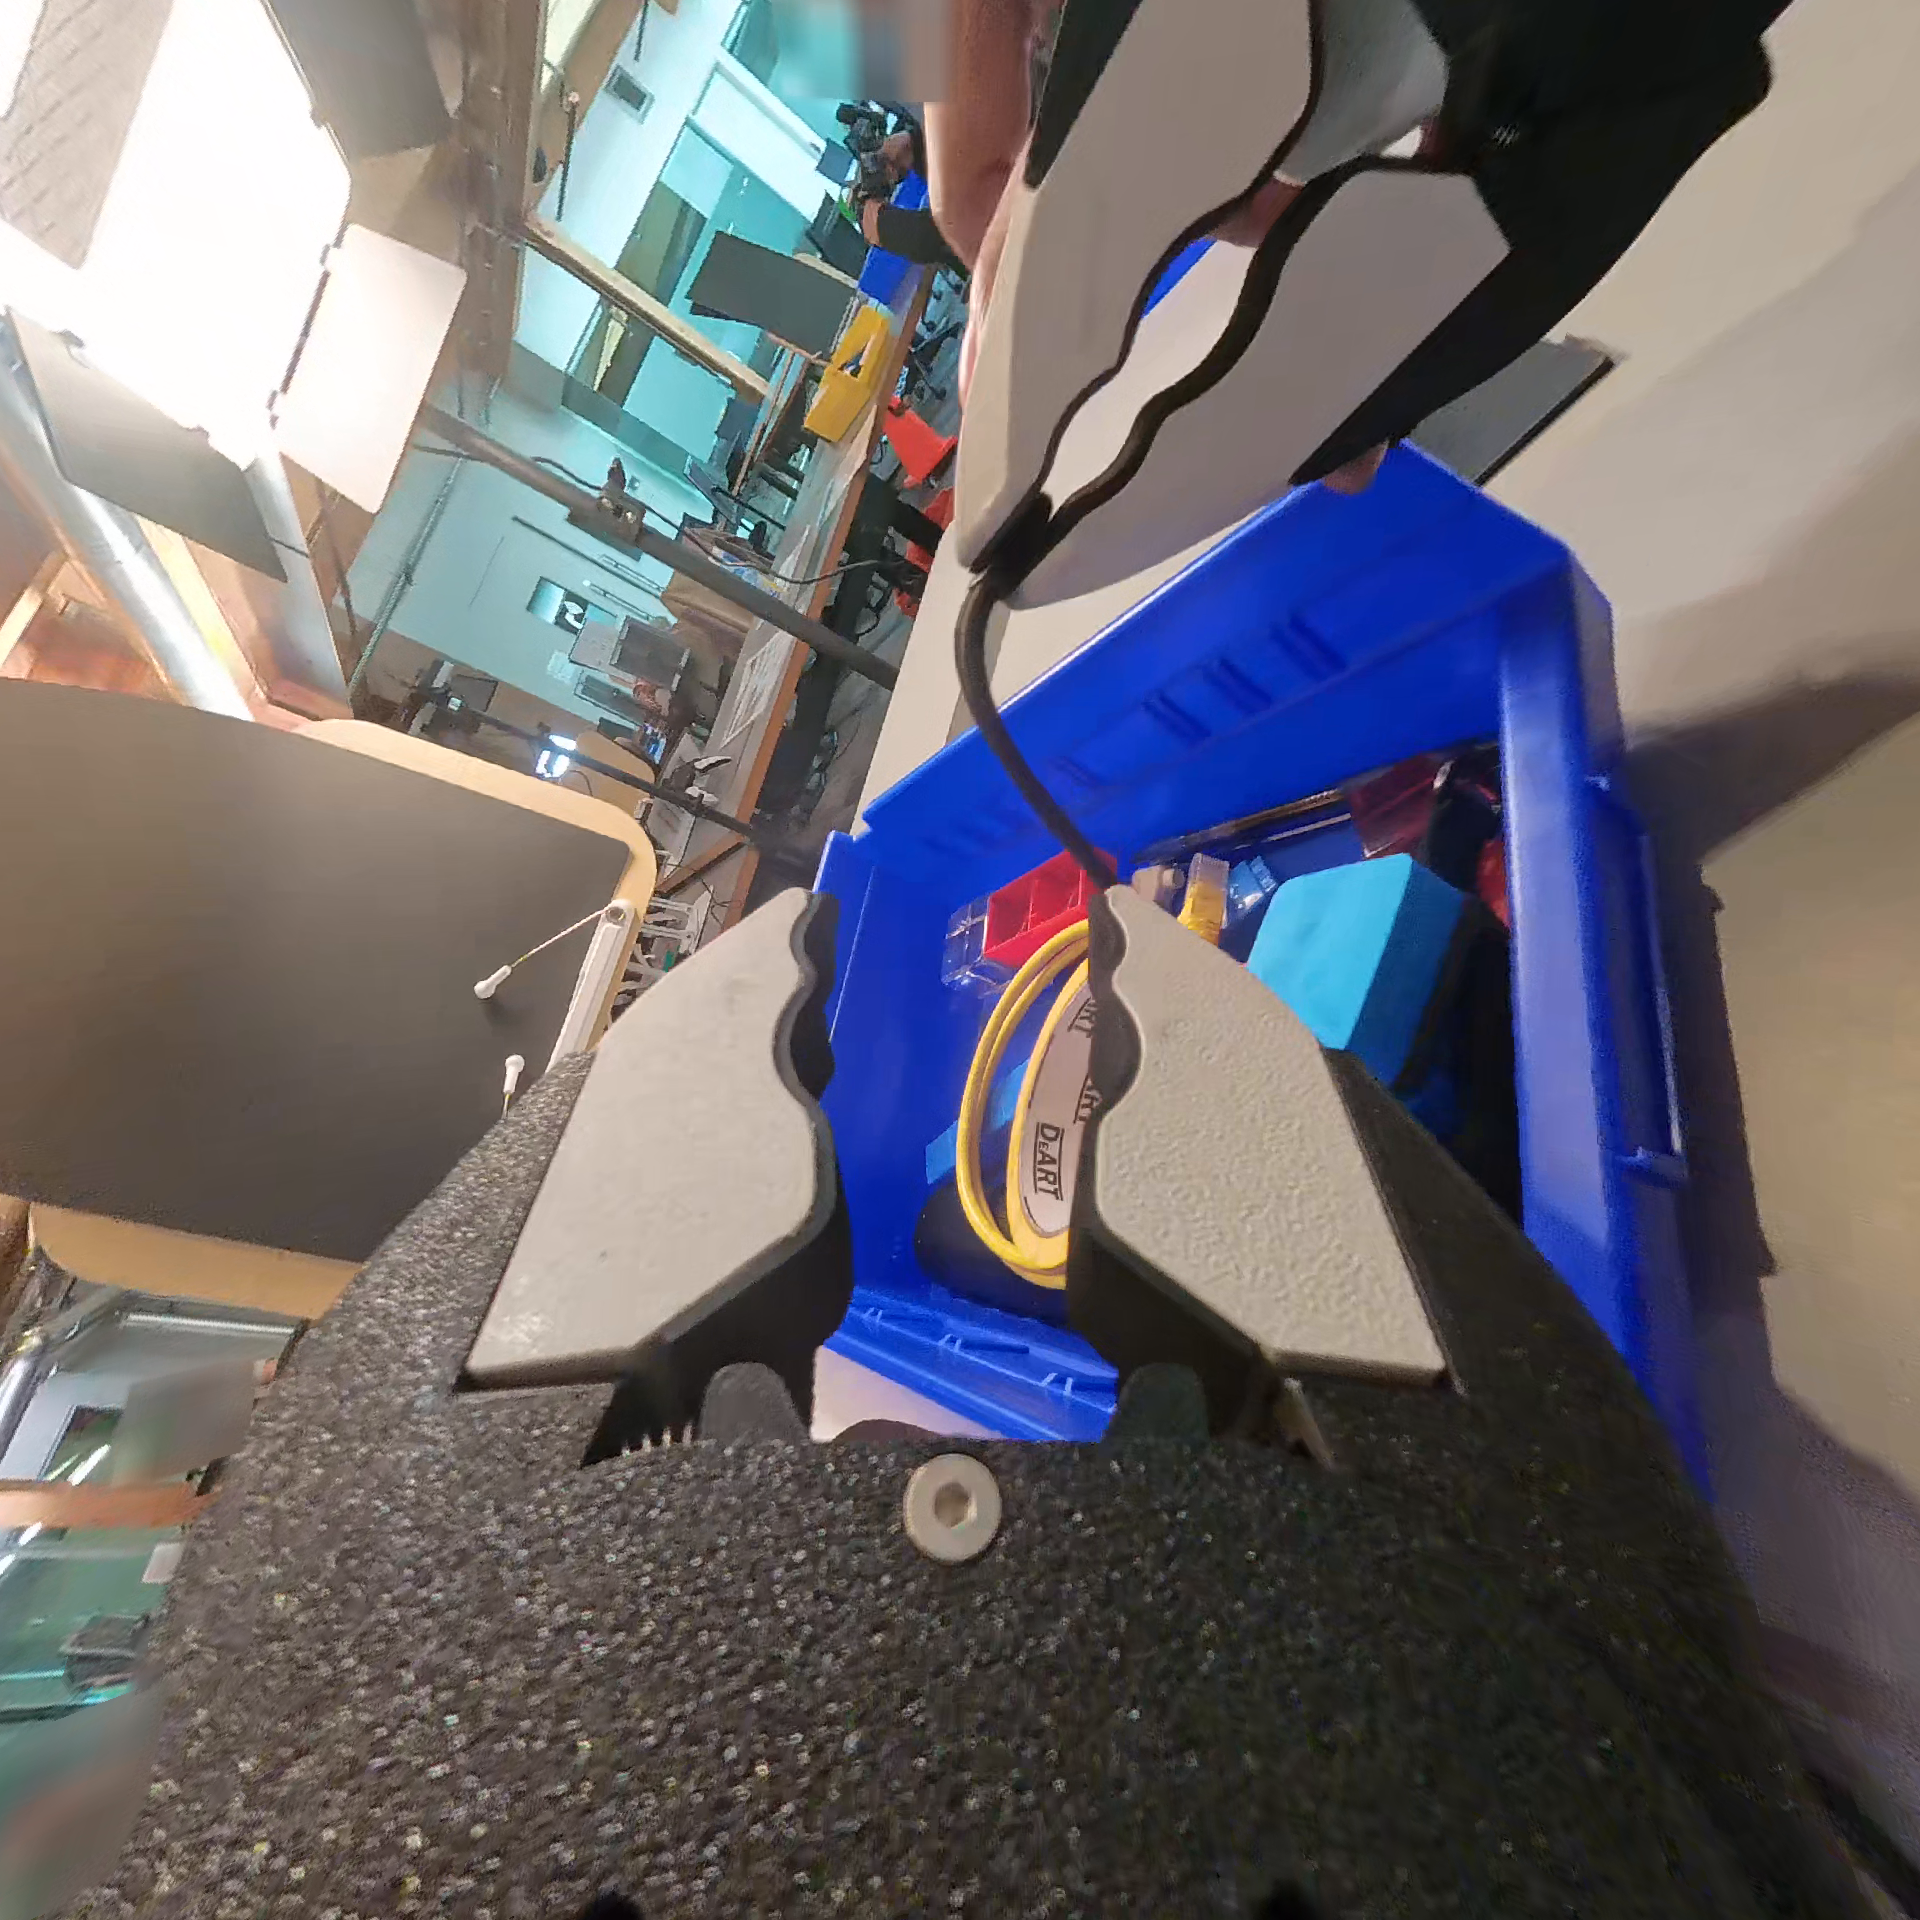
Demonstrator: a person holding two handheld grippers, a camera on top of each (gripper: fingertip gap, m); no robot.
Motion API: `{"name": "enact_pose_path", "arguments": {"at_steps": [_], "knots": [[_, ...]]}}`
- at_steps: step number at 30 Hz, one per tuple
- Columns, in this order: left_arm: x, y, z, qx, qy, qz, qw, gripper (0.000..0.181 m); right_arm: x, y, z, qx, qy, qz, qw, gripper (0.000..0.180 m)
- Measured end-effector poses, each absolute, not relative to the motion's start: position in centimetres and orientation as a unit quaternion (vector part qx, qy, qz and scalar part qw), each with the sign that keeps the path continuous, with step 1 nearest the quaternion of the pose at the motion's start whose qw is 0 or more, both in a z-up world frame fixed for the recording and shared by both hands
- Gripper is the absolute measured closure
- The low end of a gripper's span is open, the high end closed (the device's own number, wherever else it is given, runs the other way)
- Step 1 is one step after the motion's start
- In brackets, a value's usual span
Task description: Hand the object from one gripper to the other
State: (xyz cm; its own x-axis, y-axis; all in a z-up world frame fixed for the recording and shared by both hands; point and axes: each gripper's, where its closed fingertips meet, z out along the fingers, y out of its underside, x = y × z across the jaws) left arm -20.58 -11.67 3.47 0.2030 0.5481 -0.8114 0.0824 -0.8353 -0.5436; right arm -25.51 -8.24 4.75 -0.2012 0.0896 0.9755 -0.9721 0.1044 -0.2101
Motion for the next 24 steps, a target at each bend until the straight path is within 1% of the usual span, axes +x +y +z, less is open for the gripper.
{"name": "enact_pose_path", "arguments": {"at_steps": [4, 7, 8, 10, 12, 17, 21, 24], "knots": [[-21.1, -10.6, 3.6, -0.743, -0.215, 0.595, 0.220, 0.135, -24.0, -8.3, 4.6, 0.408, -0.549, 0.558, 0.471, 0.175], [-21.9, -10.2, 2.9, -0.743, -0.210, 0.609, 0.183, 0.138, -21.7, -8.4, 4.1, 0.434, -0.531, 0.569, 0.454, 0.175], [-22.1, -10.1, 2.6, -0.744, -0.204, 0.615, 0.165, 0.147, -21.0, -8.4, 3.9, 0.442, -0.525, 0.573, 0.448, 0.175], [-22.3, -9.9, 2.3, -0.742, -0.188, 0.626, 0.146, 0.176, -20.4, -8.4, 3.8, 0.445, -0.520, 0.576, 0.446, 0.175], [-22.4, -10.1, 2.2, -0.741, -0.193, 0.626, 0.149, 0.177, -20.8, -8.4, 3.8, 0.441, -0.522, 0.578, 0.447, 0.173], [-22.3, -11.1, 2.5, -0.730, -0.215, 0.628, 0.164, 0.177, -22.2, -7.8, 3.9, 0.431, -0.537, 0.586, 0.427, 0.162], [-22.3, -11.0, 2.6, -0.727, -0.216, 0.628, 0.172, 0.177, -22.2, -7.9, 3.7, 0.436, -0.529, 0.581, 0.439, 0.159], [-22.3, -10.6, 2.4, -0.733, -0.203, 0.628, 0.164, 0.177, -21.7, -8.0, 3.8, 0.437, -0.520, 0.585, 0.444, 0.160]]}}
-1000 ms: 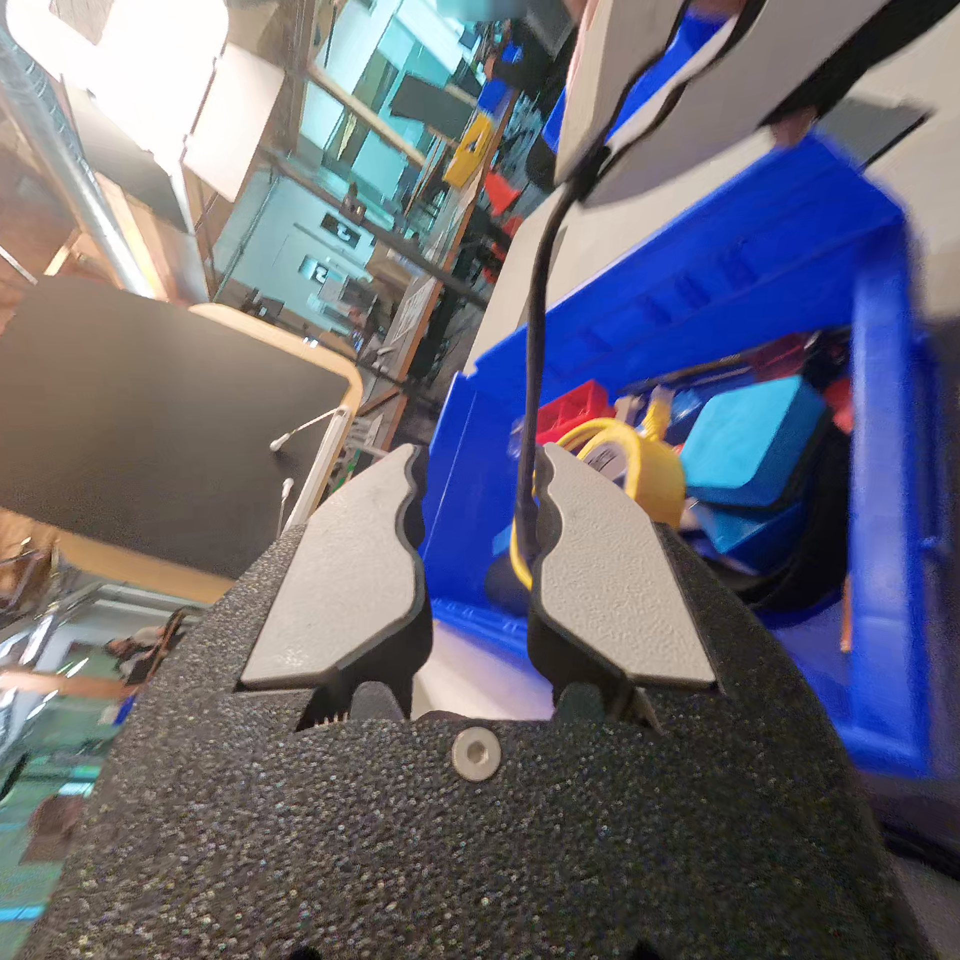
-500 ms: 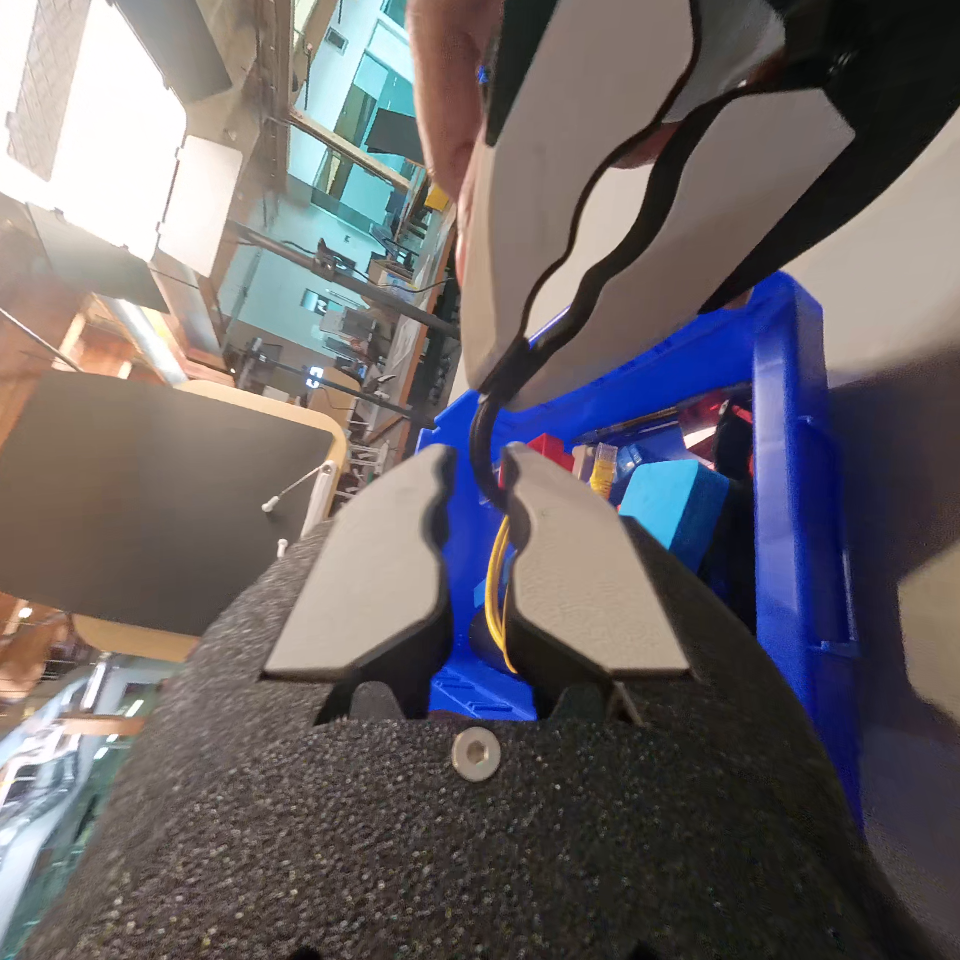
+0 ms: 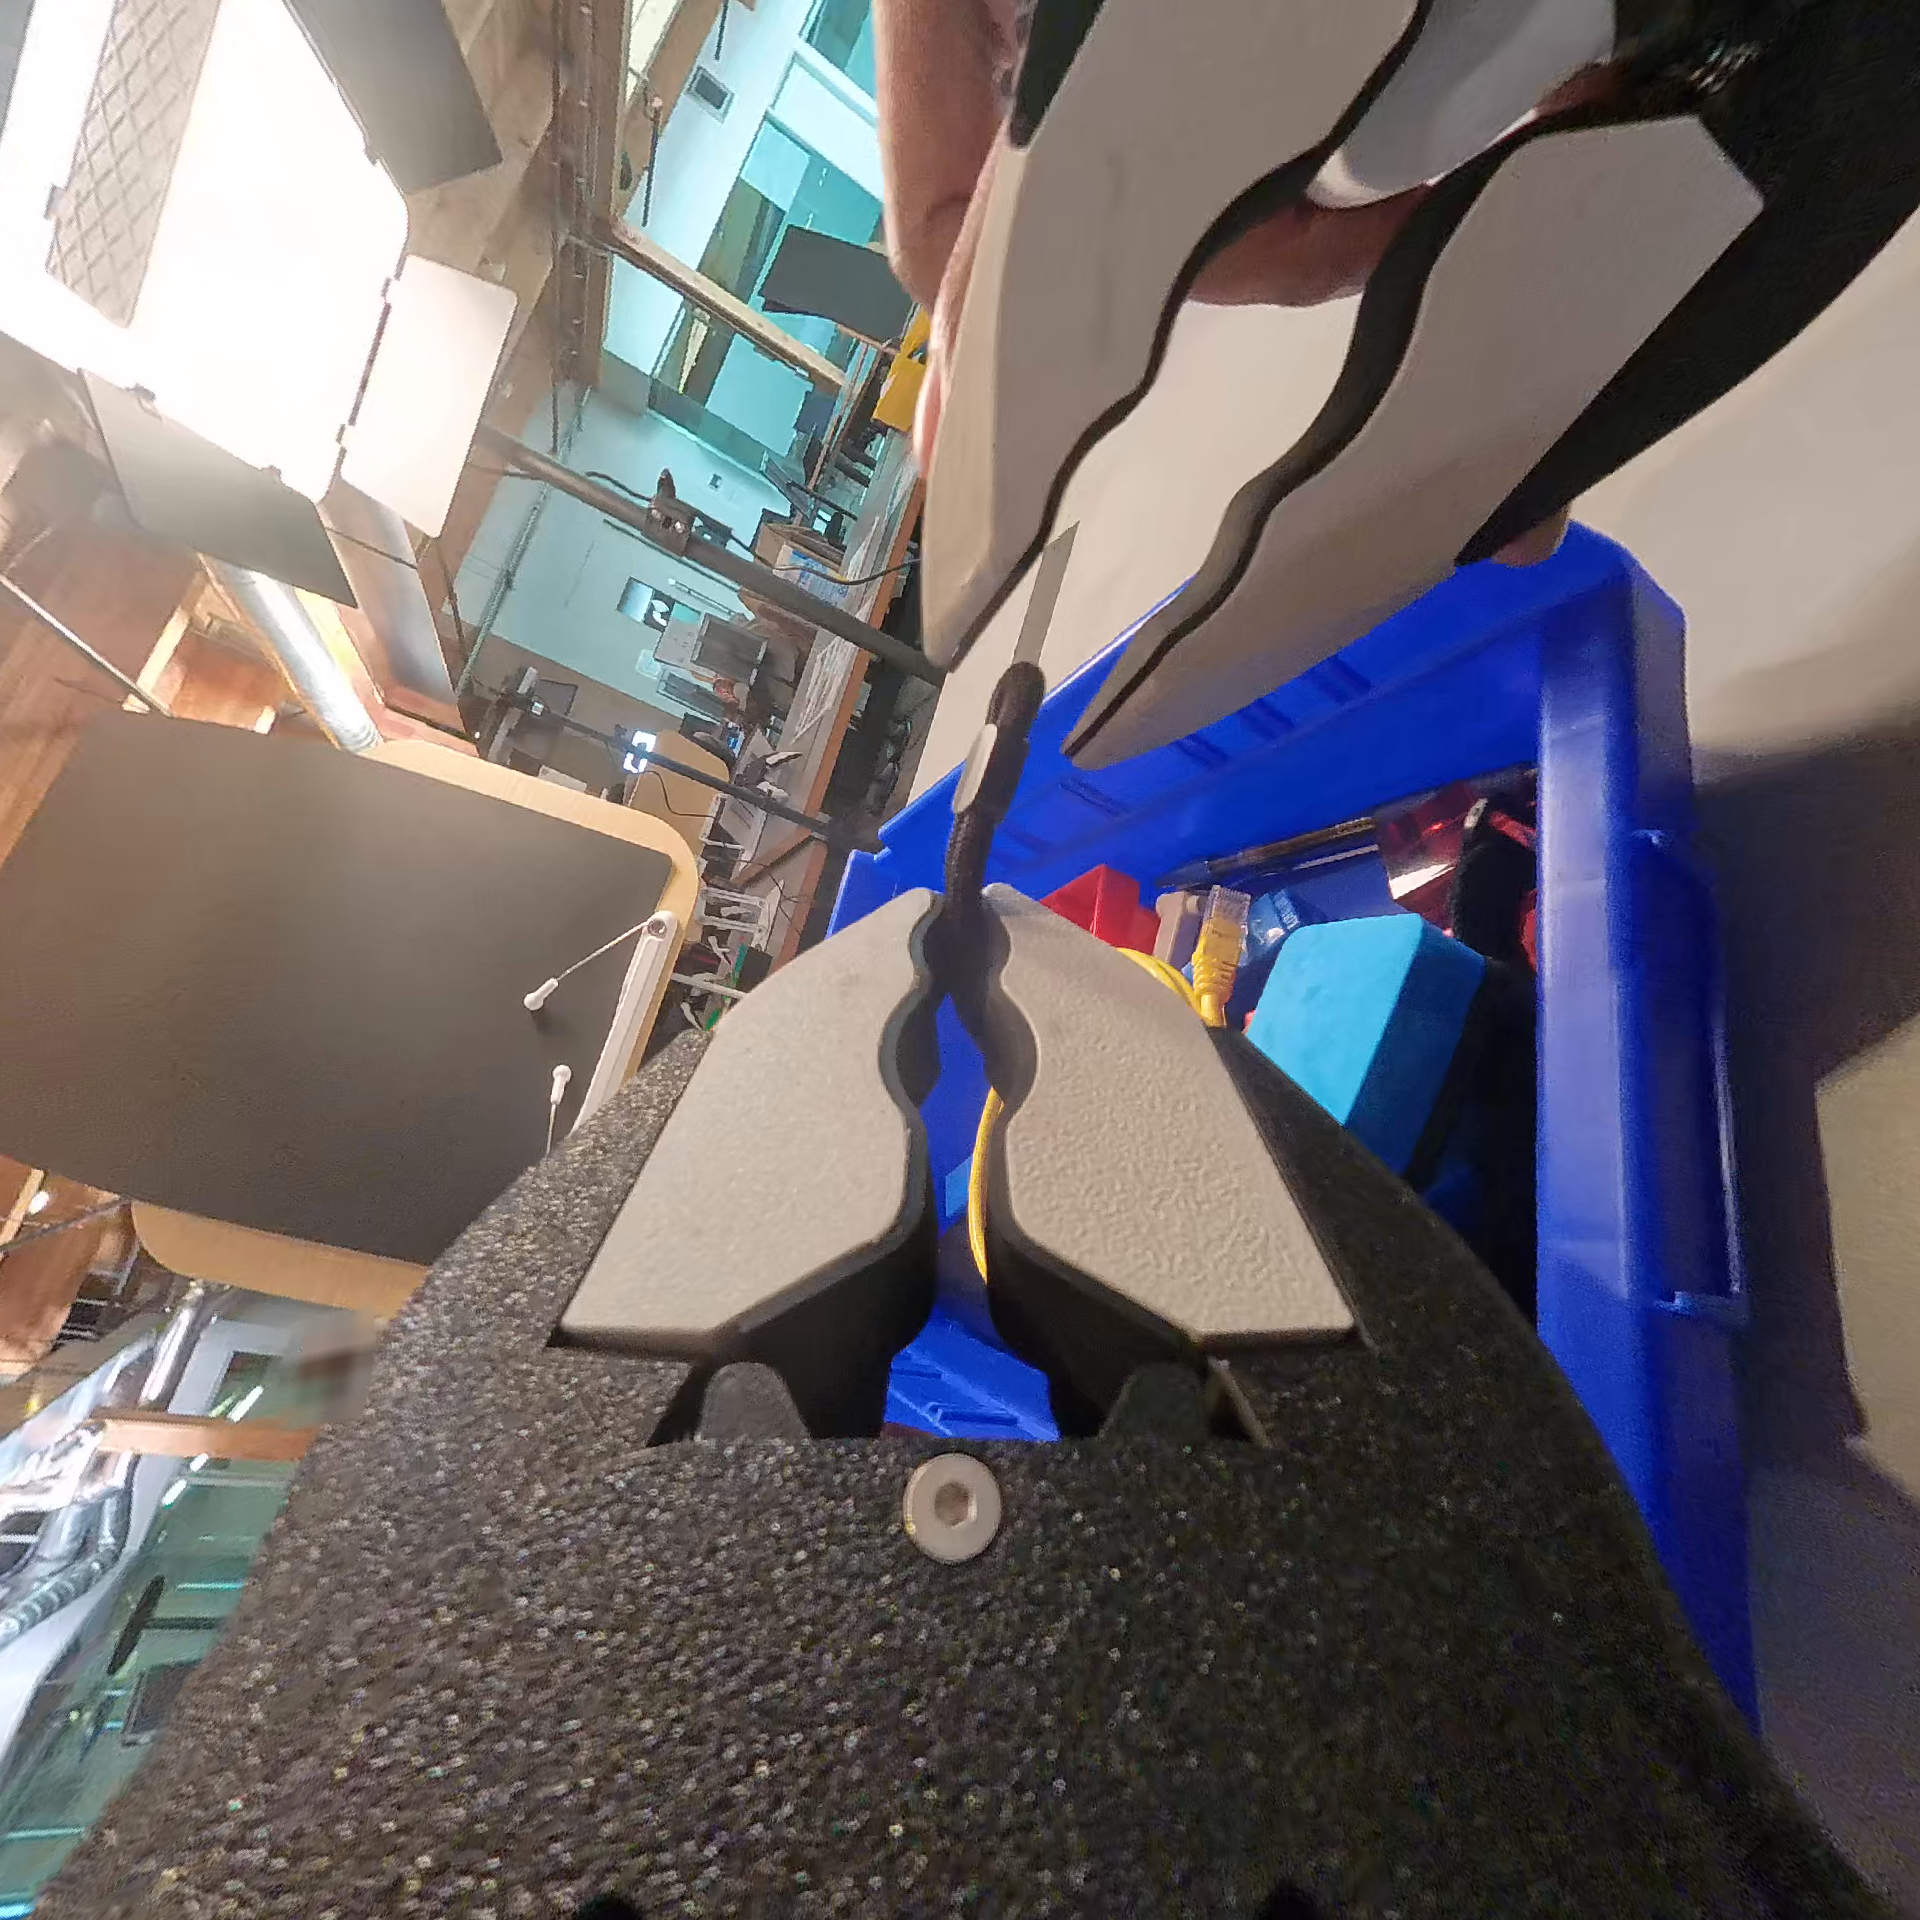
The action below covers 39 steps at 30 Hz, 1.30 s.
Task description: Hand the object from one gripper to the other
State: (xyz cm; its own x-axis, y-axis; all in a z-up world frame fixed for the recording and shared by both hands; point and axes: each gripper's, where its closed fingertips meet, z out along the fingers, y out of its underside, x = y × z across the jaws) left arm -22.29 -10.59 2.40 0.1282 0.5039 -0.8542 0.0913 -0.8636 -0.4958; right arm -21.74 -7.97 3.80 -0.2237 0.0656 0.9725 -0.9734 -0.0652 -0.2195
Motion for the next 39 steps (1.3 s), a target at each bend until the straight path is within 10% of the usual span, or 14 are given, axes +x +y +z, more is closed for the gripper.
{"name": "enact_pose_path", "arguments": {"at_steps": [13, 39], "knots": [[-21.7, -9.6, 4.1, -0.705, -0.139, 0.683, 0.127, 0.153, -22.4, -8.4, 3.8, 0.421, -0.520, 0.569, 0.477, 0.176], [-21.8, -13.0, 3.7, -0.701, -0.159, 0.692, 0.064, 0.175, -25.9, -6.7, 6.2, 0.391, -0.520, 0.575, 0.497, 0.177]]}}
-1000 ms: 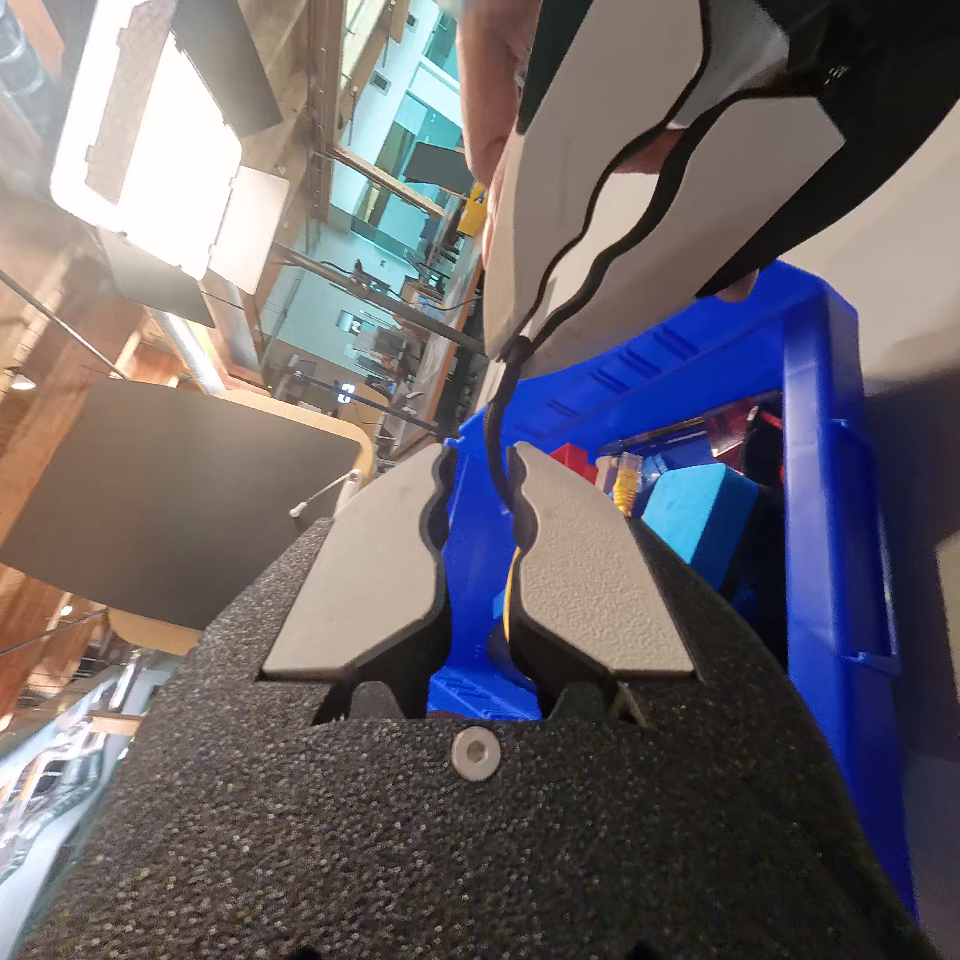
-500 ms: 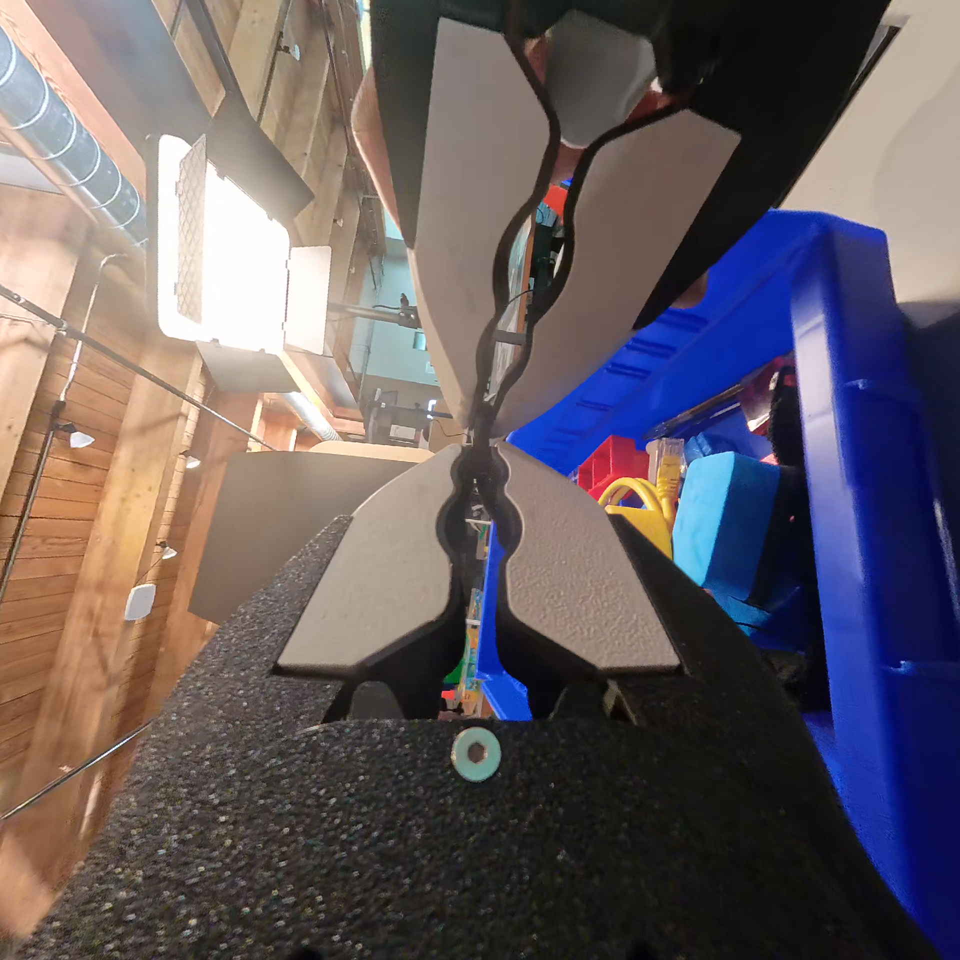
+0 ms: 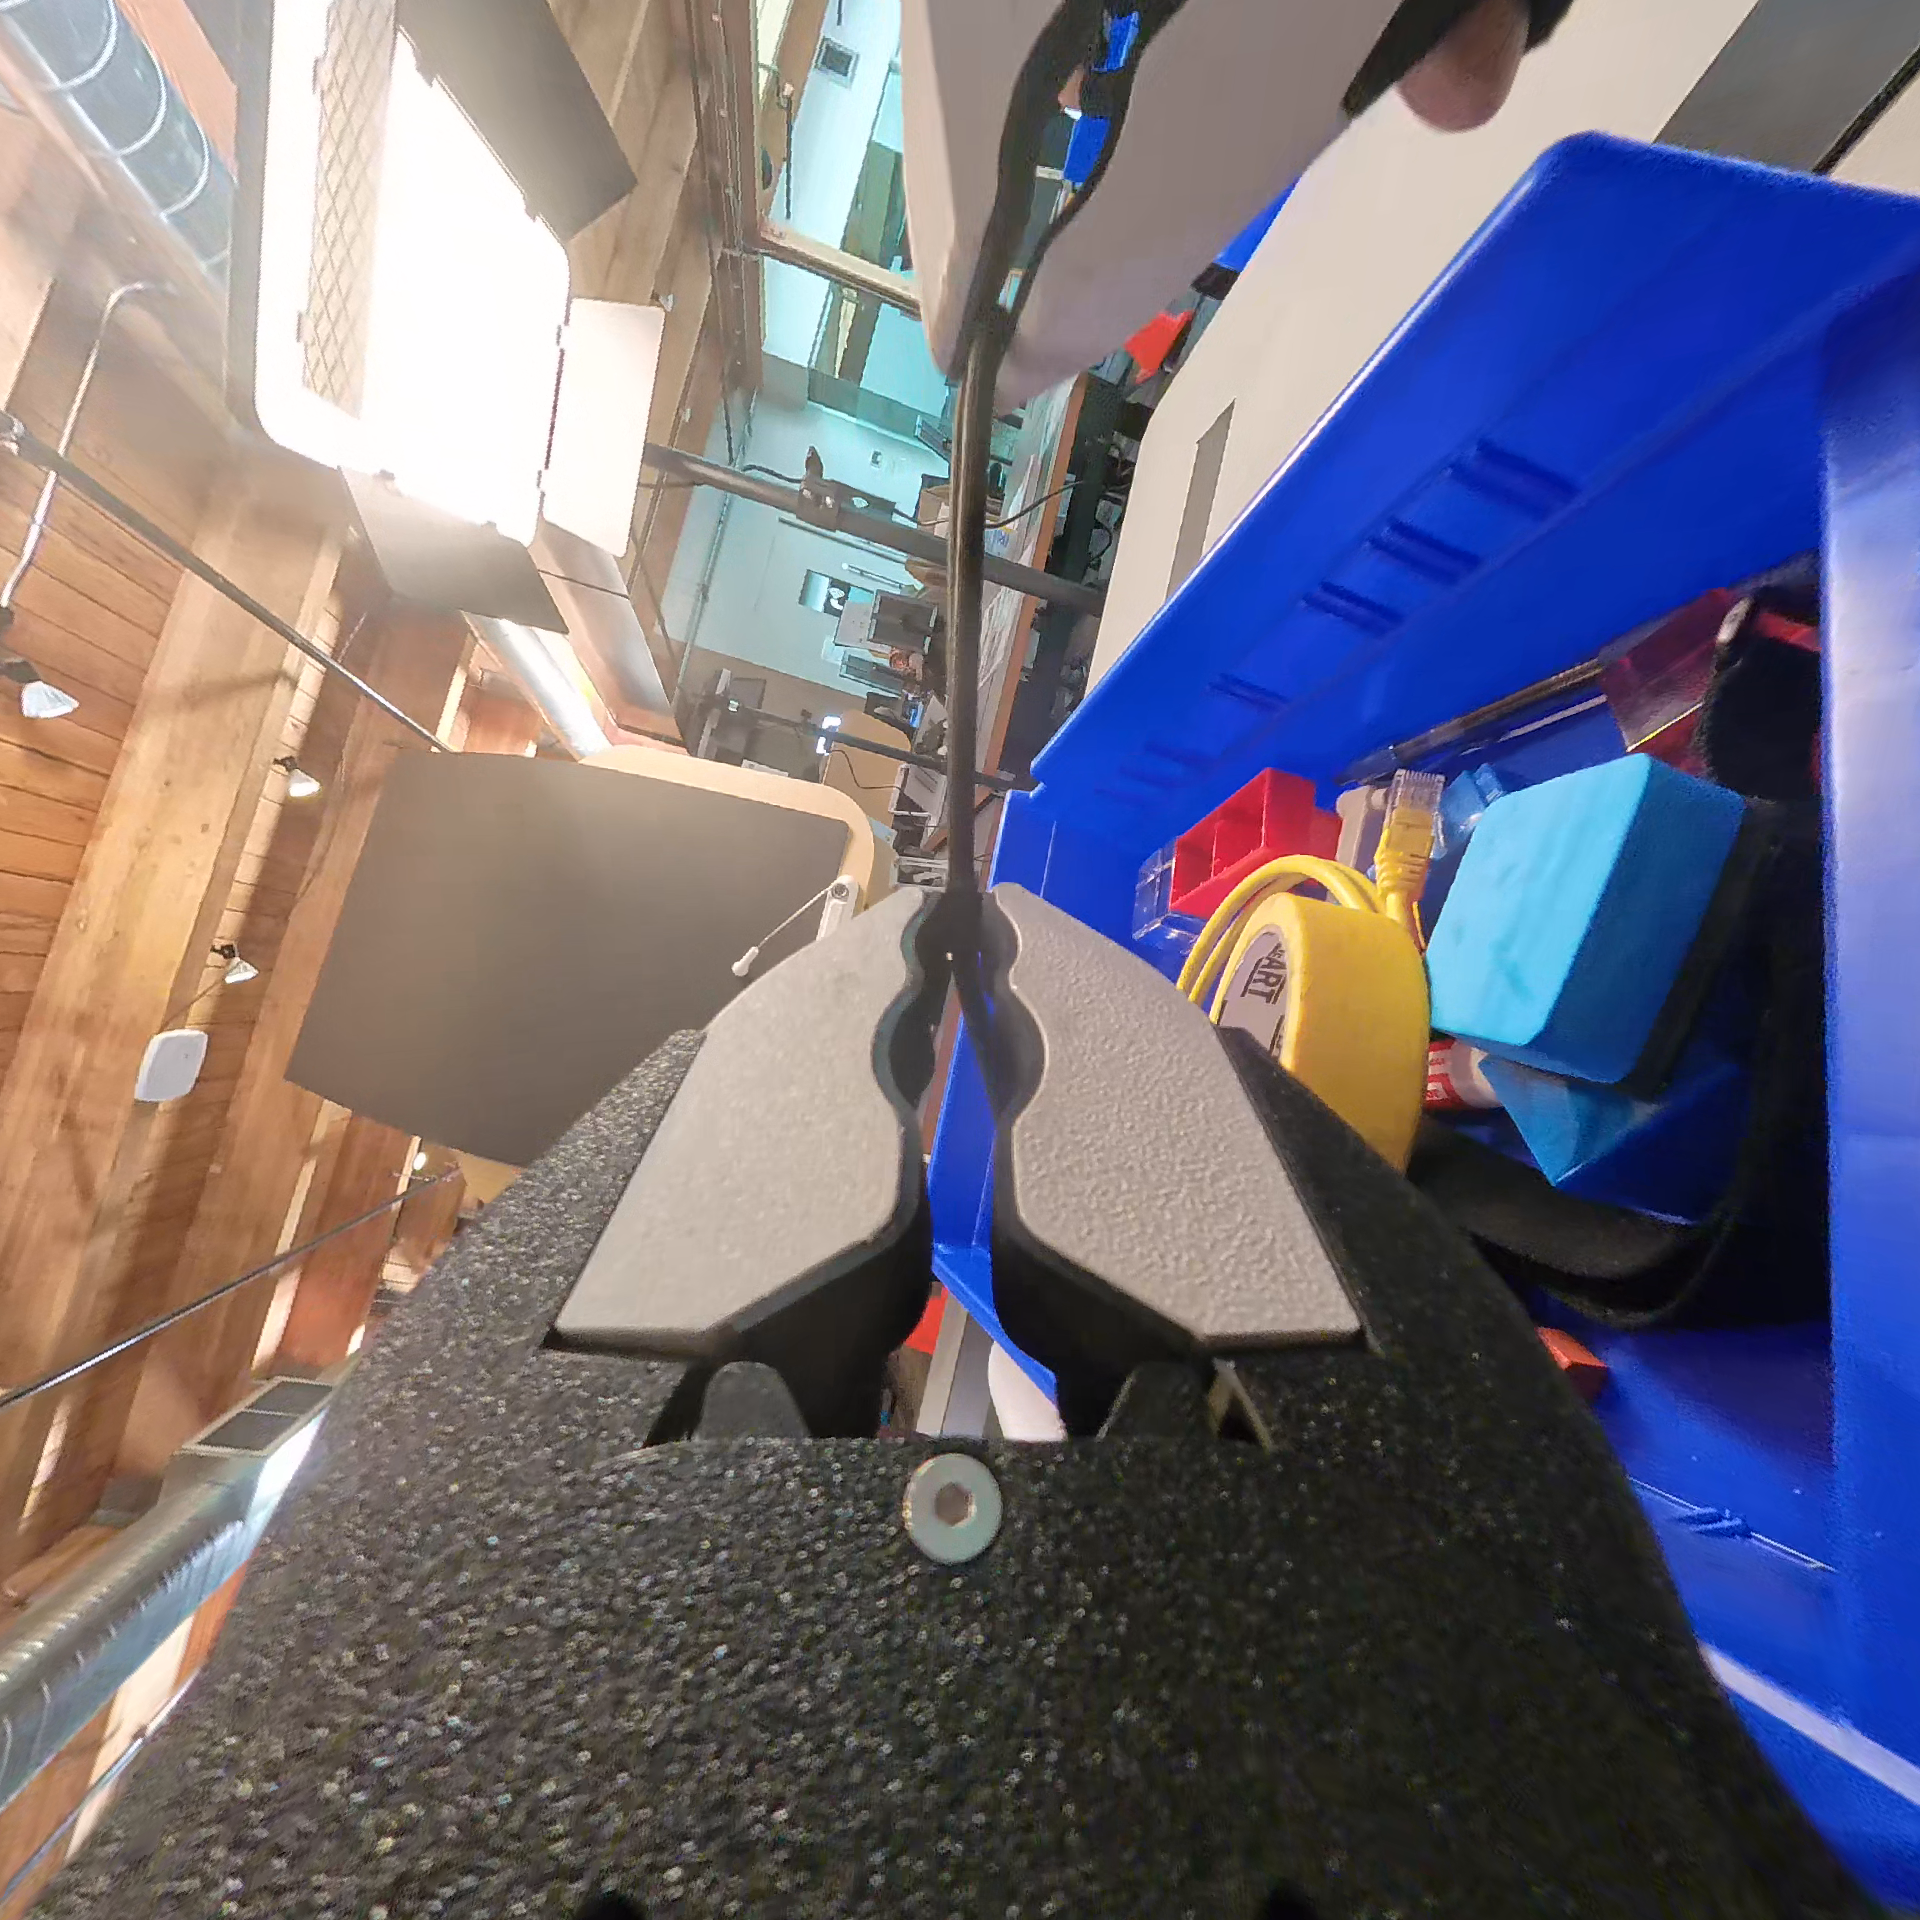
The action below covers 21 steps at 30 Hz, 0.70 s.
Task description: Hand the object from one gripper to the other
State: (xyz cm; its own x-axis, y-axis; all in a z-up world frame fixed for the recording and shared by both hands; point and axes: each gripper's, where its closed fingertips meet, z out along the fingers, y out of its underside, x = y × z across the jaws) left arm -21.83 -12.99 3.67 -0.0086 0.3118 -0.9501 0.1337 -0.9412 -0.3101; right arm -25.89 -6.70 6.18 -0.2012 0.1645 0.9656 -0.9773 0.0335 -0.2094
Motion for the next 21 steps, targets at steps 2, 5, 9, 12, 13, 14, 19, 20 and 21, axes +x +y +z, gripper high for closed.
{"name": "enact_pose_path", "arguments": {"at_steps": [2, 5, 9, 12, 13, 14, 19, 20, 21], "knots": [[-21.8, -13.1, 3.7, -0.701, -0.165, 0.690, 0.073, 0.175, -25.7, -6.7, 6.1, 0.391, -0.521, 0.580, 0.488, 0.177], [-21.9, -13.3, 3.5, -0.702, -0.173, 0.687, 0.075, 0.174, -25.3, -6.9, 5.8, 0.395, -0.519, 0.579, 0.489, 0.177], [-22.1, -13.2, 2.8, -0.714, -0.181, 0.671, 0.084, 0.169, -25.2, -6.8, 6.0, 0.389, -0.518, 0.588, 0.484, 0.177], [-22.2, -13.5, 2.2, -0.723, -0.196, 0.657, 0.085, 0.157, -25.3, -6.7, 6.3, 0.381, -0.518, 0.597, 0.480, 0.177], [-22.3, -13.6, 2.0, -0.728, -0.202, 0.649, 0.088, 0.155, -25.3, -6.7, 6.4, 0.379, -0.517, 0.600, 0.479, 0.177], [-22.3, -13.6, 1.7, -0.734, -0.206, 0.641, 0.091, 0.155, -25.2, -6.7, 6.5, 0.378, -0.517, 0.602, 0.477, 0.177], [-22.5, -14.0, 0.5, -0.751, -0.213, 0.622, 0.058, 0.164, -24.6, -6.5, 6.7, 0.385, -0.504, 0.608, 0.478, 0.177], [-22.5, -14.2, 0.4, -0.751, -0.215, 0.622, 0.049, 0.171, -24.6, -6.5, 6.8, 0.386, -0.503, 0.608, 0.478, 0.177], [-22.5, -14.4, 0.5, -0.749, -0.217, 0.624, 0.042, 0.175, -24.7, -6.4, 6.7, 0.387, -0.504, 0.607, 0.477, 0.177]]}}
